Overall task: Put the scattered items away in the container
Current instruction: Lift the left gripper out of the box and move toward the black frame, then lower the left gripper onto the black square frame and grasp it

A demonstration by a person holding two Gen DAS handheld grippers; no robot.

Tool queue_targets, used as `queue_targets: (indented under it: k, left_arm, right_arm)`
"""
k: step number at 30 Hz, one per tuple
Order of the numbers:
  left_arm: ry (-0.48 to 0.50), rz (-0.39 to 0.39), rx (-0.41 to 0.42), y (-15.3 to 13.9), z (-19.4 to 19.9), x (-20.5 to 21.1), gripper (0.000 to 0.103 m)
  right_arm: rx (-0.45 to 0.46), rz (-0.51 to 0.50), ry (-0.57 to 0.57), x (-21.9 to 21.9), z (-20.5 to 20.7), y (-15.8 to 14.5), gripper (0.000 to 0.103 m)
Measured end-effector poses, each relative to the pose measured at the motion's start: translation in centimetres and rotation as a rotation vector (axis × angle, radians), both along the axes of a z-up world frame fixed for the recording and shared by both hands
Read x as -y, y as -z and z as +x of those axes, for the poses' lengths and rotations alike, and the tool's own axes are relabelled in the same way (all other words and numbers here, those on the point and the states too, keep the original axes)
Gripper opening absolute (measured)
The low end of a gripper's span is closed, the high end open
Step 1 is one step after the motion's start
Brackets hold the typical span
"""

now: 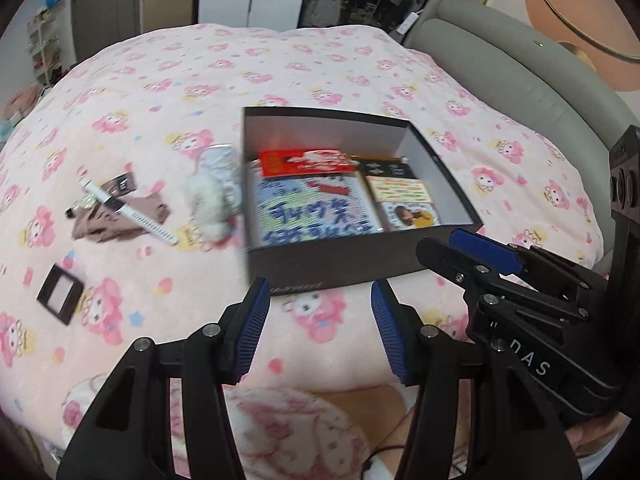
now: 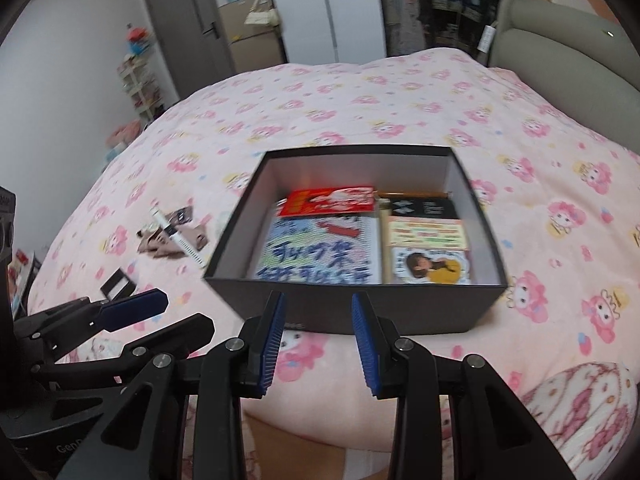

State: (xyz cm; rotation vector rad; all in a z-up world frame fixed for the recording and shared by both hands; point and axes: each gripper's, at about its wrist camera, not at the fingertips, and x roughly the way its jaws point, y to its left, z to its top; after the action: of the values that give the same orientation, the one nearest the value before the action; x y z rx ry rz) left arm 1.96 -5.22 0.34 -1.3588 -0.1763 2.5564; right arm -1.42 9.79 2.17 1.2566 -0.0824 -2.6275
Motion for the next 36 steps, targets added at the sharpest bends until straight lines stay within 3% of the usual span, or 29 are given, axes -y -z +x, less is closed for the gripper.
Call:
queue_targets:
  k: [15, 28, 36]
  left_arm:
    - [-0.2, -0.004, 0.034, 1.3, 3.5, 11.3, 0.053]
    - [-0.435, 0.092, 0.071, 4.7, 4.8, 22.0, 0.053]
    - [-0.609, 0.194, 0.122, 9.1, 3.5, 27.7, 0.055]
  right_arm:
    - [0.04, 0.047, -0.235, 12.0, 0.7, 0.9, 0.031]
    - [0.062, 0.106, -0.424, 23.2, -0.6, 2.7, 0.03]
    - [0.187, 0.089, -0.577, 29.3, -4.4, 6.5, 0.03]
